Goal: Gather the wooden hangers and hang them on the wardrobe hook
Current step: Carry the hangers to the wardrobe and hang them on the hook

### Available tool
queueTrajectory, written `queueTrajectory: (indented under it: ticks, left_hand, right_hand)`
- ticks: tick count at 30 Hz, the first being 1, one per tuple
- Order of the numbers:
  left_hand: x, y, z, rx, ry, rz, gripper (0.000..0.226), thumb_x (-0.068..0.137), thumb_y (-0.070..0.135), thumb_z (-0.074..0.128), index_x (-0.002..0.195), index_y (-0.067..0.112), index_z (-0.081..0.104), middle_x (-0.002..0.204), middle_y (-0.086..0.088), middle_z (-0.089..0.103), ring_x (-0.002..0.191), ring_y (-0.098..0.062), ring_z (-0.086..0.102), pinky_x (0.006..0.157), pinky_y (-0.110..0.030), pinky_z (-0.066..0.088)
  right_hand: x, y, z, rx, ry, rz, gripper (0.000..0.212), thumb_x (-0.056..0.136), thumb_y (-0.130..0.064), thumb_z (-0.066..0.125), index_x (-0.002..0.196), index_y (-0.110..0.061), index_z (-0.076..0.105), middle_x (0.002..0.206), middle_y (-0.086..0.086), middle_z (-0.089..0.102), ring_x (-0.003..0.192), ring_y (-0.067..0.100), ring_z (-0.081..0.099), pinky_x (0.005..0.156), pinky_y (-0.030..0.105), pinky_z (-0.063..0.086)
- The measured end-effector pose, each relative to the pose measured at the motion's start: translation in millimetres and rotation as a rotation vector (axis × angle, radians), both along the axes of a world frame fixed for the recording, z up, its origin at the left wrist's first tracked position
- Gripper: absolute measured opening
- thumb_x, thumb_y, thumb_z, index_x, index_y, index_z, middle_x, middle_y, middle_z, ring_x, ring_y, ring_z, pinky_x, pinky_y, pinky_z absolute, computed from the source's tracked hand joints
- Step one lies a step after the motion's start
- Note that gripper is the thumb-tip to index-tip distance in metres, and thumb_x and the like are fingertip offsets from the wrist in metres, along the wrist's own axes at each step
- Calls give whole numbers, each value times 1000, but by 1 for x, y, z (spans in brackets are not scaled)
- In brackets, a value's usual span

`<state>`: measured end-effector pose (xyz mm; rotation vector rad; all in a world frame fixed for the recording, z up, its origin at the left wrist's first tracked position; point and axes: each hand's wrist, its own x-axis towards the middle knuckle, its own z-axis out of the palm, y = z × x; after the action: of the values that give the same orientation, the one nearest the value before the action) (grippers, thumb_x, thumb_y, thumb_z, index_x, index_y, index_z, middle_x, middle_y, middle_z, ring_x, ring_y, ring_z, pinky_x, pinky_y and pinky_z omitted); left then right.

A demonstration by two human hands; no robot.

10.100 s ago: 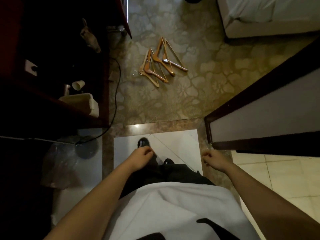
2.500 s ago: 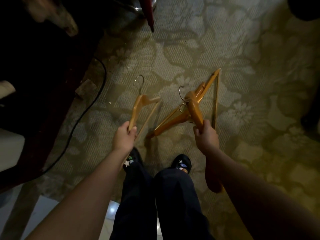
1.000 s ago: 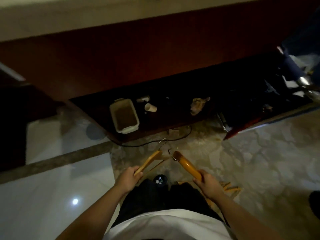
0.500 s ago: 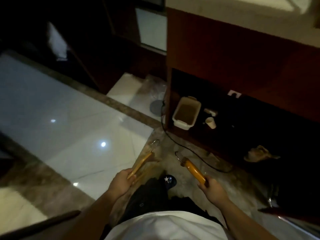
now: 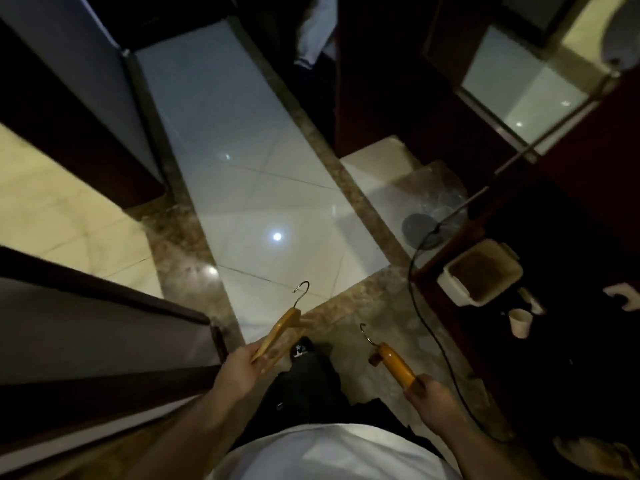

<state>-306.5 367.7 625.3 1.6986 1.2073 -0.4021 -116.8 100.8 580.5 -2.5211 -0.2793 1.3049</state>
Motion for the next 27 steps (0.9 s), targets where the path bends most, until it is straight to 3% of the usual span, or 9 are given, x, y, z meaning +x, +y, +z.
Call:
queueTrajectory:
  ticks: [3, 7, 12, 16, 21, 27]
  left_hand:
    - [-8, 26, -5, -7, 32, 34, 17, 94, 22, 49, 81, 24, 59, 74, -1, 62, 79, -22, 63, 80, -36, 51]
    - [-10, 66, -8, 21, 65, 12, 19, 93, 22, 49, 76, 26, 57, 72, 2, 60, 76, -22, 61, 74, -35, 48]
    - [-9, 111, -11, 15, 96, 41, 23, 94, 22, 48, 74, 28, 58, 75, 2, 63, 75, -17, 64, 77, -33, 54]
    - [-5, 138, -12, -4, 87, 156, 13, 93, 21, 50, 89, 23, 63, 80, 0, 65, 76, -17, 64, 80, -38, 56]
    - [19, 168, -16, -28, 94, 312, 11, 93, 20, 51, 91, 24, 61, 86, -3, 67, 80, -18, 65, 79, -39, 57]
    - [83, 218, -33, -57, 149, 477, 12, 91, 17, 52, 94, 18, 64, 90, -5, 66, 85, -19, 64, 86, -43, 54]
  right_hand:
    - [15, 41, -1, -15, 0, 116, 22, 91, -27, 55, 101, -8, 59, 85, 5, 59, 75, 17, 54, 56, 23, 35]
    - [36, 105, 2, -21, 6, 225, 14, 91, -29, 54, 96, -16, 57, 84, 1, 58, 70, 11, 51, 53, 17, 34]
    - [67, 186, 5, 8, -15, 297, 25, 91, -37, 52, 91, -15, 64, 84, 3, 66, 76, 16, 61, 69, 29, 50]
    - [90, 253, 22, 64, -28, 439, 22, 93, -31, 50, 105, -15, 58, 91, 3, 63, 82, 15, 57, 65, 24, 41]
    - [134, 328, 28, 99, -50, 518, 23, 92, -30, 53, 106, -13, 57, 94, 4, 62, 88, 19, 59, 75, 27, 44]
    - [216, 408, 25, 78, -43, 617, 19, 89, -40, 54, 96, -22, 58, 93, 4, 65, 87, 21, 61, 78, 34, 51]
